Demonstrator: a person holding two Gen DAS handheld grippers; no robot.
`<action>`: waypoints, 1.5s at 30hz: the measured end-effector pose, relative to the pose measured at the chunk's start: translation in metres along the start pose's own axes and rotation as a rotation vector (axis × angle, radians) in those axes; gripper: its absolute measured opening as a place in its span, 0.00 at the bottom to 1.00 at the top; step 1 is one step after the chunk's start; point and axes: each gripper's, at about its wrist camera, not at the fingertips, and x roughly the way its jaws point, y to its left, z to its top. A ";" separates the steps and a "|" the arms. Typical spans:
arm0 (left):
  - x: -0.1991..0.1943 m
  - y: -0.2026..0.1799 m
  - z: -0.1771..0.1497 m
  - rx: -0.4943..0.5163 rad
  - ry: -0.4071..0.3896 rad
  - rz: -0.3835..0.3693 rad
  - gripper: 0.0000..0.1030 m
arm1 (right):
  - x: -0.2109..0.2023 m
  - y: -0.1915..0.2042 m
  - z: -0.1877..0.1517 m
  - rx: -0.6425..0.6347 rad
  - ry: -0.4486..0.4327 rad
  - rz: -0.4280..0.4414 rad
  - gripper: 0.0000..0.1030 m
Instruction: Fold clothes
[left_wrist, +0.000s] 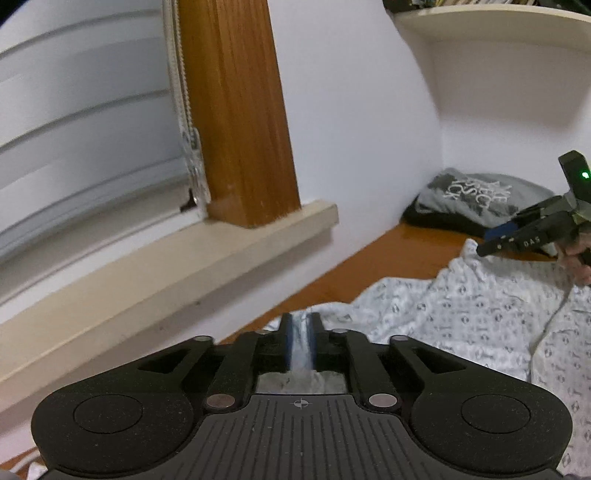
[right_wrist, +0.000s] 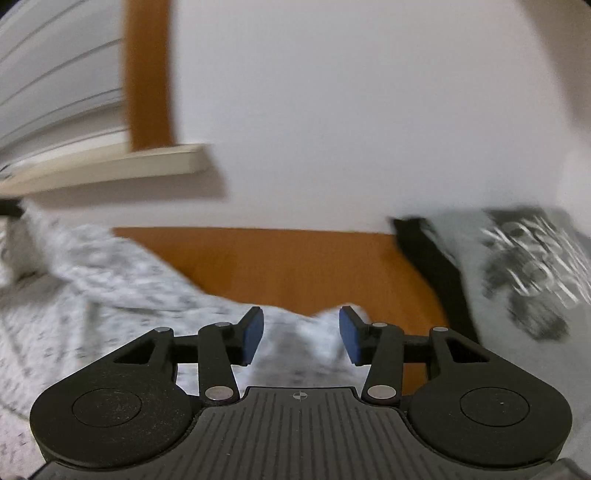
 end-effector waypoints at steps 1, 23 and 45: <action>0.001 -0.001 0.001 -0.001 0.001 -0.008 0.19 | 0.001 -0.004 -0.002 0.023 0.007 -0.002 0.45; 0.108 -0.069 0.043 0.071 0.023 0.011 0.03 | -0.025 -0.022 0.002 0.114 -0.036 0.094 0.03; 0.123 -0.087 0.058 0.094 -0.068 0.050 0.04 | -0.031 0.004 0.008 0.059 -0.195 -0.153 0.06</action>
